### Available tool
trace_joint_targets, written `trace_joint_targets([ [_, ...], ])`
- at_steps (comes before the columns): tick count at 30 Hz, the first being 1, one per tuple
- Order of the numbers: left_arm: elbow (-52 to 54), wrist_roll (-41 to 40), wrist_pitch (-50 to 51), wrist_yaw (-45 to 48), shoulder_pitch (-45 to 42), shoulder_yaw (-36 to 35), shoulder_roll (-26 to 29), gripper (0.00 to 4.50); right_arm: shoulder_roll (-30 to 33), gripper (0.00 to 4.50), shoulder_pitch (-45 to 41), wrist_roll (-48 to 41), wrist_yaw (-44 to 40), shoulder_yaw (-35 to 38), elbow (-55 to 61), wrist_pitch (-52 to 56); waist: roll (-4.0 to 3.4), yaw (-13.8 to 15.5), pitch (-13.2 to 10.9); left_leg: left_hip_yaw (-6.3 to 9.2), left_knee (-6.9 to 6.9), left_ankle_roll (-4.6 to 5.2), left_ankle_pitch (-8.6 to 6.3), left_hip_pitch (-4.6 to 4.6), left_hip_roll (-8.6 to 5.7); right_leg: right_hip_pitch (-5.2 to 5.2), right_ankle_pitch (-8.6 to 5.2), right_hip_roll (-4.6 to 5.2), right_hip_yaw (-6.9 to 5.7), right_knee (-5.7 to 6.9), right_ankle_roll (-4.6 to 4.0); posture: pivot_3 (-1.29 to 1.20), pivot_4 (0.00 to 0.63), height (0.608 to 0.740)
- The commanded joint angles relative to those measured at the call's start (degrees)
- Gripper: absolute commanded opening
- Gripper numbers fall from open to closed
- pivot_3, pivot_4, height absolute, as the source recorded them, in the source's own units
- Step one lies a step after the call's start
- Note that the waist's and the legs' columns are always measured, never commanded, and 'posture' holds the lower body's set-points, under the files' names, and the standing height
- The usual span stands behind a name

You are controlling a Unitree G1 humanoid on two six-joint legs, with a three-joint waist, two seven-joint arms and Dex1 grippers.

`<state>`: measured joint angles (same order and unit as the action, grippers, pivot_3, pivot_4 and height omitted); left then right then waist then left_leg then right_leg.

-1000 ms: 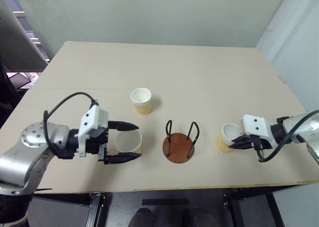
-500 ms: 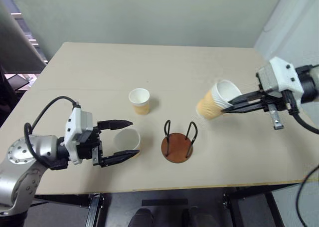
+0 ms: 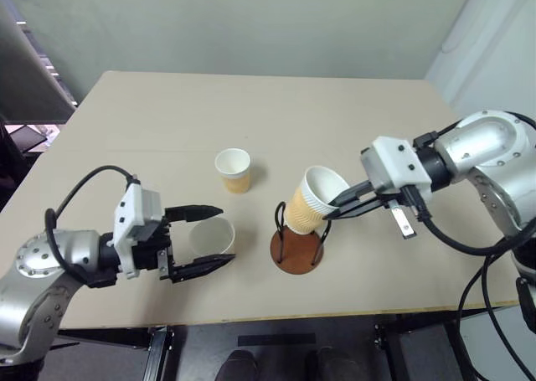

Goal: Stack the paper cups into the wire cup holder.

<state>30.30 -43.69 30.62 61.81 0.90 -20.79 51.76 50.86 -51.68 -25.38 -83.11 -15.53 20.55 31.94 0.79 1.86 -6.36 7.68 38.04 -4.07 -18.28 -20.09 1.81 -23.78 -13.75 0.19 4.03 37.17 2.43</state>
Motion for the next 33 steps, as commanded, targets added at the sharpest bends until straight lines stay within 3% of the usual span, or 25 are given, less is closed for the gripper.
trace_joint_targets([
  [1,2.54,-1.18,0.19,-0.80,0.07,-1.75,0.69,4.50,-0.50,0.02,-0.61,1.84,-0.11,-0.64,-0.09,-1.78,0.00,0.00,0.00,0.00,0.00,0.00,0.00,0.00,0.00,0.00,0.00,0.00,0.00,0.00,0.00,0.00,0.150,0.740],
  [6,2.79,-1.78,3.18,-0.42,0.69,-1.57,3.25,4.50,-1.63,0.02,-1.05,3.17,0.06,-1.58,-0.36,-2.20,0.00,0.00,0.00,0.00,0.00,0.00,-0.01,0.00,0.00,0.00,0.00,0.00,0.00,0.01,-0.01,0.00,0.150,0.740],
  [14,-0.73,-0.80,3.58,1.41,-3.00,0.66,6.33,4.50,-1.26,2.64,-0.34,4.94,2.79,-0.32,0.02,0.31,0.00,0.09,0.00,0.01,0.00,-0.01,-0.01,0.00,-0.01,0.00,-0.01,0.01,0.01,0.01,-0.03,0.00,0.150,0.740],
  [17,-3.89,2.80,1.86,0.57,-6.98,3.27,7.01,4.50,0.93,3.72,3.49,2.42,6.28,5.61,-0.08,4.74,0.01,0.57,0.00,0.05,0.00,-0.01,-0.01,0.00,-0.01,0.00,-0.02,0.02,0.01,0.01,-0.04,0.00,0.150,0.740],
  [18,-5.87,5.03,2.17,-0.16,-9.22,5.17,7.92,4.50,0.93,4.09,6.35,-1.66,7.61,10.81,-0.37,7.81,0.02,0.79,0.00,0.09,0.01,-0.01,-0.01,-0.01,-0.01,0.01,-0.02,0.06,0.00,0.00,-0.04,0.00,0.150,0.740],
  [22,-10.70,9.13,2.67,1.54,-14.96,10.84,9.89,4.50,-3.00,4.09,22.89,-14.20,10.69,34.64,0.28,8.08,0.08,1.59,0.02,0.07,0.01,-0.02,-0.01,-0.03,-0.05,0.04,-0.02,0.09,0.03,-0.10,-0.06,0.00,0.150,0.740],
  [25,-13.98,12.24,1.67,3.57,-17.89,14.40,10.71,4.50,-4.67,4.09,36.63,-19.41,11.72,46.63,5.53,7.99,0.08,1.97,0.02,0.00,-0.05,-0.04,-0.04,-0.05,-0.08,0.02,-0.10,0.08,0.06,-0.18,-0.19,0.00,0.150,0.740],
  [28,-16.26,14.01,1.21,5.82,-20.20,17.04,10.96,4.50,-6.36,4.09,45.78,-24.37,15.25,53.18,12.06,8.66,0.04,1.48,0.00,-0.15,-0.13,-0.07,-0.07,-0.05,-0.03,-0.07,-0.13,-0.02,0.17,-0.16,-0.23,0.00,0.150,0.740],
  [33,-20.62,16.94,-0.48,8.86,-24.96,21.44,9.36,4.50,-4.41,4.09,51.73,-33.42,21.84,56.68,20.24,10.90,0.07,-0.18,-0.04,-0.30,-0.03,-0.04,-0.09,0.11,-0.01,0.09,-0.15,-0.34,0.59,-0.12,-0.28,0.00,0.150,0.740],
])
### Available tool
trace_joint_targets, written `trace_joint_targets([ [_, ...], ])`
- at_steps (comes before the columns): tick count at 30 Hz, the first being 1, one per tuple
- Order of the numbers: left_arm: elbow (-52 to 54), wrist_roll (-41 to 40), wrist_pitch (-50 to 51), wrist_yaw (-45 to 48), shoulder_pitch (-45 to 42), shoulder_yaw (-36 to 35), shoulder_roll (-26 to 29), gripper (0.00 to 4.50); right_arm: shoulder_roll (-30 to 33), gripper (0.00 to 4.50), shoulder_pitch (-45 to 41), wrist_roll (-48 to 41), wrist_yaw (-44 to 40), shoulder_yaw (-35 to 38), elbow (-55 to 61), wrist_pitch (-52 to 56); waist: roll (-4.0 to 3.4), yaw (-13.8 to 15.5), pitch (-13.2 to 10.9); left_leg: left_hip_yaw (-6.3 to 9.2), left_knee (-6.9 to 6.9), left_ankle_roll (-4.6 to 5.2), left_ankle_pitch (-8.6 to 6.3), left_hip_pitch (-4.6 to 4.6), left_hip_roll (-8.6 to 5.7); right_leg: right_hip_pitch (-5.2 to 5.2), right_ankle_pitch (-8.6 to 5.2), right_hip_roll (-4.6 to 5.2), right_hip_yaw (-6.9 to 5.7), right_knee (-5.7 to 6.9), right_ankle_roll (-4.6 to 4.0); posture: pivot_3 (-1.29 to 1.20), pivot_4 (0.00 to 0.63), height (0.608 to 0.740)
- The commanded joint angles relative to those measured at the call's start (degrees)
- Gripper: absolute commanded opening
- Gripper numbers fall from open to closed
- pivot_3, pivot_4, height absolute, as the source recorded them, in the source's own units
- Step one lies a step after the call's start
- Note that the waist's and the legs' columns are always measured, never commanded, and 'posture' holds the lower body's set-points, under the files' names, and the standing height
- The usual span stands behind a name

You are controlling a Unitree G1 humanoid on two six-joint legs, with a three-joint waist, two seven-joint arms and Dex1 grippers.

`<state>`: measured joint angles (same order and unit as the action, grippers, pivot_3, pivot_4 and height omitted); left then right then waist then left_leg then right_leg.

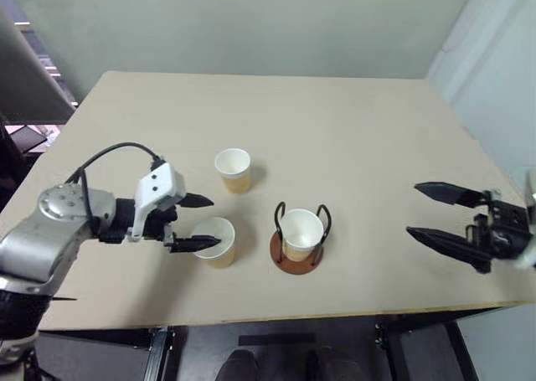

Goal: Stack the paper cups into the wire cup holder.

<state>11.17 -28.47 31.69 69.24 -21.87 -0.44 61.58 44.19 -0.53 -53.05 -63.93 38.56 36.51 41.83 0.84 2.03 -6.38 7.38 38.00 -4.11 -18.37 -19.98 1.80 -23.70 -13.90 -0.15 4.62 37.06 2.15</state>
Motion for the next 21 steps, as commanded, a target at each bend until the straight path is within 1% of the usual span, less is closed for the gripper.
trace_joint_targets([
  [1,-2.26,2.24,-1.91,1.82,-2.91,1.73,-0.81,4.50,3.46,4.09,0.68,-7.97,3.43,2.42,5.20,1.80,0.02,-0.58,-0.02,-0.01,0.05,0.04,-0.02,0.04,0.00,0.09,-0.12,-0.18,0.05,0.00,-0.22,0.00,0.150,0.740],
  [3,-3.47,3.22,-2.47,2.64,-4.11,2.96,-1.54,4.50,7.11,4.09,0.75,-13.89,4.65,2.38,5.91,4.37,0.03,-0.85,-0.02,-0.03,0.19,0.13,-0.06,0.14,-0.01,0.22,-0.13,-0.34,0.23,-0.01,-0.22,0.00,0.150,0.740],
  [5,-4.32,4.23,-2.97,2.99,-4.72,3.86,-2.22,4.50,9.44,4.09,0.20,-18.45,6.71,2.61,5.50,5.28,0.03,-0.87,-0.02,0.00,0.24,0.14,-0.07,0.17,0.00,0.21,-0.12,-0.39,0.28,-0.04,-0.21,0.00,0.150,0.740],
  [9,-4.64,5.47,-3.39,3.77,-4.73,4.95,-3.04,4.50,12.54,4.09,-0.33,-23.19,9.55,2.85,5.77,5.01,0.08,-0.78,-0.02,0.09,0.21,0.16,-0.08,0.08,0.03,0.12,-0.08,-0.47,0.30,-0.10,-0.11,0.00,0.150,0.740],
  [10,-4.60,5.62,-3.38,3.91,-4.66,5.01,-3.18,4.50,13.07,4.09,-0.25,-24.07,10.10,3.03,5.91,4.95,0.08,-0.77,-0.01,0.09,0.17,0.18,-0.09,0.05,0.04,0.07,0.09,-0.46,0.32,-0.11,0.18,0.00,0.150,0.740],
  [13,-4.84,6.16,-3.66,4.23,-4.67,5.17,-3.53,3.96,13.93,4.12,0.85,-25.42,10.74,3.95,6.42,4.65,0.09,-0.72,-0.01,0.13,0.06,0.19,-0.11,-0.03,0.07,-0.02,0.10,-0.46,0.32,-0.16,0.21,0.00,0.150,0.740],
  [19,-5.71,6.49,-3.92,5.62,-5.69,5.29,-4.51,1.67,12.67,4.12,2.44,-25.13,11.75,5.27,7.02,2.11,0.09,-0.70,-0.01,0.13,0.07,0.25,-0.15,-0.06,0.08,-0.07,0.11,-0.45,0.32,-0.14,0.25,0.00,0.150,0.740],
  [21,-5.93,6.27,-3.99,6.45,-5.95,5.36,-4.61,0.90,11.24,4.12,2.69,-25.71,12.66,5.97,7.16,0.56,0.10,-0.71,-0.01,0.12,0.11,0.31,-0.18,-0.04,0.08,-0.06,0.12,-0.45,0.33,-0.11,0.25,0.00,0.150,0.740],
])
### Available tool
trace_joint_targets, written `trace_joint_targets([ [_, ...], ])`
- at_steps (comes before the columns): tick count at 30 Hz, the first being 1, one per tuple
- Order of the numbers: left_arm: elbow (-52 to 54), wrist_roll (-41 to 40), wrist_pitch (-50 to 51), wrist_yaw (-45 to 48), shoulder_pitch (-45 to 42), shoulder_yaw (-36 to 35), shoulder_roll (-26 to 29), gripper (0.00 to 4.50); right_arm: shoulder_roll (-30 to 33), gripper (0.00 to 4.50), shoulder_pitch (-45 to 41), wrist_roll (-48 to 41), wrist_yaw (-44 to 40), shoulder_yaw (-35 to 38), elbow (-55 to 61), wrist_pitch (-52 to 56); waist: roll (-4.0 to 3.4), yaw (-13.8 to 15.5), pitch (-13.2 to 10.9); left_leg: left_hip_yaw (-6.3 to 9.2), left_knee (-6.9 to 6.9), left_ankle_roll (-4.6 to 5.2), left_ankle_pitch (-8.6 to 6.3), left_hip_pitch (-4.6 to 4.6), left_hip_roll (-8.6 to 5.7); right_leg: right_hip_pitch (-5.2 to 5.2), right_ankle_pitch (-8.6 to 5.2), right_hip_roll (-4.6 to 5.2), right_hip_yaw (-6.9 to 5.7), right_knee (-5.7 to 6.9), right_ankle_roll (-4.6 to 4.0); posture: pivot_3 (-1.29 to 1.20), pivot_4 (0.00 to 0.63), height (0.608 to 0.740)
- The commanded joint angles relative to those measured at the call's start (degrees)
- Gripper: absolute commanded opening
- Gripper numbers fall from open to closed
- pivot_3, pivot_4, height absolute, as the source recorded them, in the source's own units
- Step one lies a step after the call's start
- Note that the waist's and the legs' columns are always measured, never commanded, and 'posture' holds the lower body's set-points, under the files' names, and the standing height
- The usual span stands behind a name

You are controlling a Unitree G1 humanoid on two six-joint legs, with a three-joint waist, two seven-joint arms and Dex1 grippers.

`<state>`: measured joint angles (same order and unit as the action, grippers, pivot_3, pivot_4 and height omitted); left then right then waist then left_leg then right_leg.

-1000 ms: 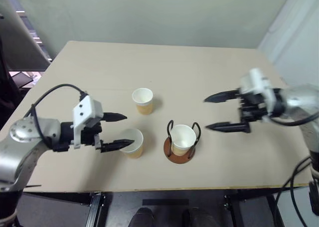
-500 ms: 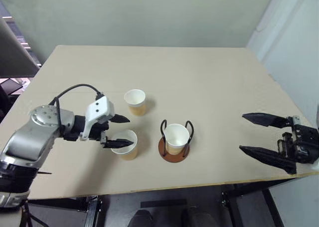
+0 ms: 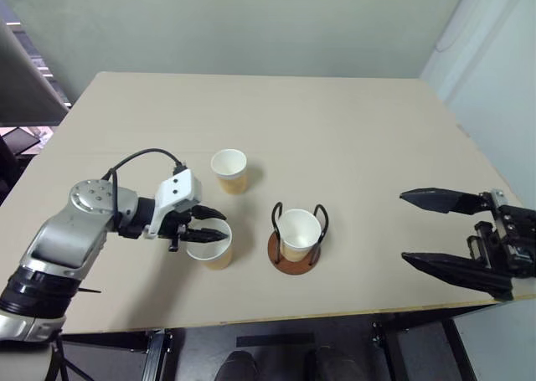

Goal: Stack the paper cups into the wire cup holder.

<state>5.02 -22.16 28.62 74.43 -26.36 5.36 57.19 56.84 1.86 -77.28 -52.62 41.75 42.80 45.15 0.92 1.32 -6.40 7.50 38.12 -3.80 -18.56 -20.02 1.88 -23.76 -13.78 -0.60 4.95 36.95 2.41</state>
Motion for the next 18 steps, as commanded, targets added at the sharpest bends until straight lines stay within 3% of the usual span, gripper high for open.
trace_joint_targets([
  [1,0.14,-0.18,-0.91,1.64,-1.61,-0.48,-0.27,0.56,-2.08,4.12,0.44,-1.87,1.81,3.12,0.96,-3.43,0.01,-0.01,0.01,0.00,0.00,0.04,-0.02,0.00,0.00,0.00,0.01,0.00,0.00,0.00,0.01,0.00,0.150,0.740],
  [2,0.04,-0.49,-0.84,2.11,-1.89,-0.63,-0.38,0.15,-2.54,4.12,0.77,-2.00,2.13,3.43,1.13,-3.90,0.01,0.00,0.01,0.00,0.03,0.06,-0.03,0.00,0.00,0.00,0.01,-0.01,0.00,0.01,0.01,0.00,0.150,0.740],
  [3,0.00,-0.84,-0.75,2.55,-2.14,-0.84,-0.49,0.07,-2.75,4.12,1.25,-1.93,2.12,3.66,1.35,-4.16,0.01,0.02,0.01,0.00,0.05,0.06,-0.03,-0.01,-0.01,0.00,0.01,0.00,0.00,0.01,0.01,0.00,0.150,0.740],
  [9,0.33,-4.70,0.57,6.34,-5.94,-2.60,-1.12,0.07,-2.17,4.12,2.55,-2.36,3.49,3.43,2.36,-5.35,0.03,0.08,0.01,0.00,0.05,0.06,-0.04,-0.02,0.00,0.00,0.01,0.01,0.00,-0.01,0.03,0.00,0.150,0.740],
  [13,-3.65,-4.84,-1.86,10.06,-15.92,-2.85,-1.06,0.07,-1.47,4.12,2.87,-2.03,3.70,3.38,2.52,-5.61,0.09,0.43,-0.01,0.03,0.07,0.07,-0.04,-0.04,0.00,0.01,0.03,0.00,-0.01,0.00,0.05,0.00,0.150,0.740],
  [18,-16.72,-1.02,-9.03,13.54,-33.26,-0.70,-5.23,0.07,-0.21,4.12,2.74,-1.89,3.55,2.59,2.24,-5.70,0.10,0.59,0.00,0.03,0.14,0.21,-0.12,-0.05,-0.02,0.06,0.07,0.09,0.02,-0.04,0.12,0.00,0.150,0.740],
])
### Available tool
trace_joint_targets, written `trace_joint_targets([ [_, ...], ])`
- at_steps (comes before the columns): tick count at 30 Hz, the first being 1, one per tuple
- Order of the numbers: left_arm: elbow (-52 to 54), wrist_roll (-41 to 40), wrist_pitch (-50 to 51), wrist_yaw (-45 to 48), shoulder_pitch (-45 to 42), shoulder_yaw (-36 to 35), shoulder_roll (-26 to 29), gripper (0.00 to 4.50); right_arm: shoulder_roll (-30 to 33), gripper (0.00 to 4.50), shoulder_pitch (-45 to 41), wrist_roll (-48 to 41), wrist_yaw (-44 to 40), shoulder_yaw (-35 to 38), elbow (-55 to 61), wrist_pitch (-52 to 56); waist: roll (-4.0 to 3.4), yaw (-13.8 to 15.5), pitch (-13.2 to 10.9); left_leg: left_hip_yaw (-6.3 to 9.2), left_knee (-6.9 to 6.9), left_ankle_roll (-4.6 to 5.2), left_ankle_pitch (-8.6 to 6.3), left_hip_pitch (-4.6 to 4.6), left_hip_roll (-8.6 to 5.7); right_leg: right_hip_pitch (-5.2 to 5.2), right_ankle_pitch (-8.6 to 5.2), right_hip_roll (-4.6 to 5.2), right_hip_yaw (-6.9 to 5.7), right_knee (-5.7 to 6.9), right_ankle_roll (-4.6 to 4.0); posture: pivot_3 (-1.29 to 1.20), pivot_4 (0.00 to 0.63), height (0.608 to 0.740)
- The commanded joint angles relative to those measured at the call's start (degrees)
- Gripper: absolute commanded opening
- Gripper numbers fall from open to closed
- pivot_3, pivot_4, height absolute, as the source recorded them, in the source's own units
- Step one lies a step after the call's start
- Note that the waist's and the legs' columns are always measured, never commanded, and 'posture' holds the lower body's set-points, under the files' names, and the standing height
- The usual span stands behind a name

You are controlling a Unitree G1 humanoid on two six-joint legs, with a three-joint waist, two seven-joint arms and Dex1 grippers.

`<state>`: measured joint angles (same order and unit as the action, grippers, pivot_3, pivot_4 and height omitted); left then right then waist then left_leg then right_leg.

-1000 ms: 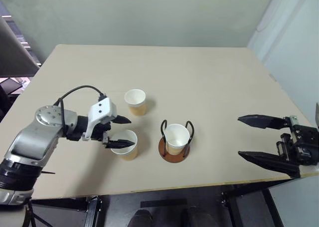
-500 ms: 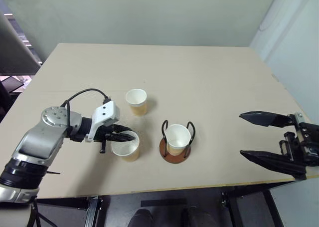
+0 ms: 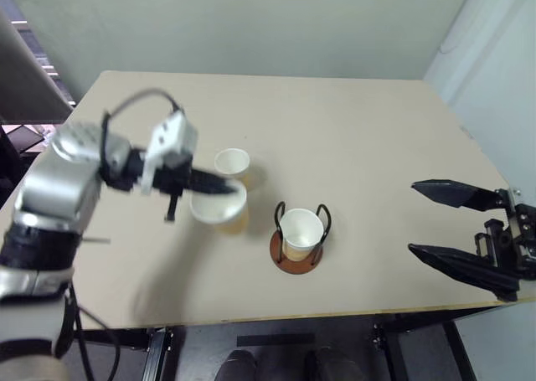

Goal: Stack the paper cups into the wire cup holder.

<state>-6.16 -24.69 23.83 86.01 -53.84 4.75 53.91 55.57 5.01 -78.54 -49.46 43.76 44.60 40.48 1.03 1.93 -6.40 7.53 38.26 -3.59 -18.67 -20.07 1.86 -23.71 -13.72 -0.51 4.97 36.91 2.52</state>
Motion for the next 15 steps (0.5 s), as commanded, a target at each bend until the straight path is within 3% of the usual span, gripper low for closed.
trace_joint_targets([
  [1,-9.18,1.94,-6.14,2.81,-10.28,0.33,-4.05,0.07,1.28,4.12,-0.26,-0.65,0.16,0.63,0.42,-0.91,0.00,0.01,-0.01,-0.02,-0.01,0.03,-0.02,-0.01,-0.01,0.00,0.00,0.00,0.00,-0.03,0.00,0.00,0.150,0.740],
  [4,-17.76,0.86,-10.23,6.07,-20.67,2.61,-11.38,0.07,1.62,4.12,-0.22,0.12,0.26,-0.01,0.43,-1.02,0.20,0.74,-0.10,0.10,0.14,0.05,-0.03,-0.18,0.00,-0.02,0.07,0.15,-0.02,-0.09,0.12,0.00,0.150,0.740],
  [8,-17.02,-5.41,-11.49,6.49,-22.94,11.18,-17.15,0.07,1.25,4.12,0.30,0.67,1.52,-0.45,1.63,-1.33,0.05,0.88,-0.07,0.00,0.21,0.15,-0.08,-0.32,-0.11,-0.03,0.19,0.51,-0.01,-0.27,0.49,0.00,0.150,0.740],
  [15,-13.85,-11.01,-12.67,6.49,-21.92,22.44,-17.92,0.07,1.83,4.12,3.76,0.66,2.13,2.52,3.14,-0.23,0.04,0.98,-0.09,-0.11,0.77,0.19,-0.09,-0.90,-0.13,-0.22,0.44,0.65,0.01,-0.60,1.13,0.00,0.150,0.740],
])
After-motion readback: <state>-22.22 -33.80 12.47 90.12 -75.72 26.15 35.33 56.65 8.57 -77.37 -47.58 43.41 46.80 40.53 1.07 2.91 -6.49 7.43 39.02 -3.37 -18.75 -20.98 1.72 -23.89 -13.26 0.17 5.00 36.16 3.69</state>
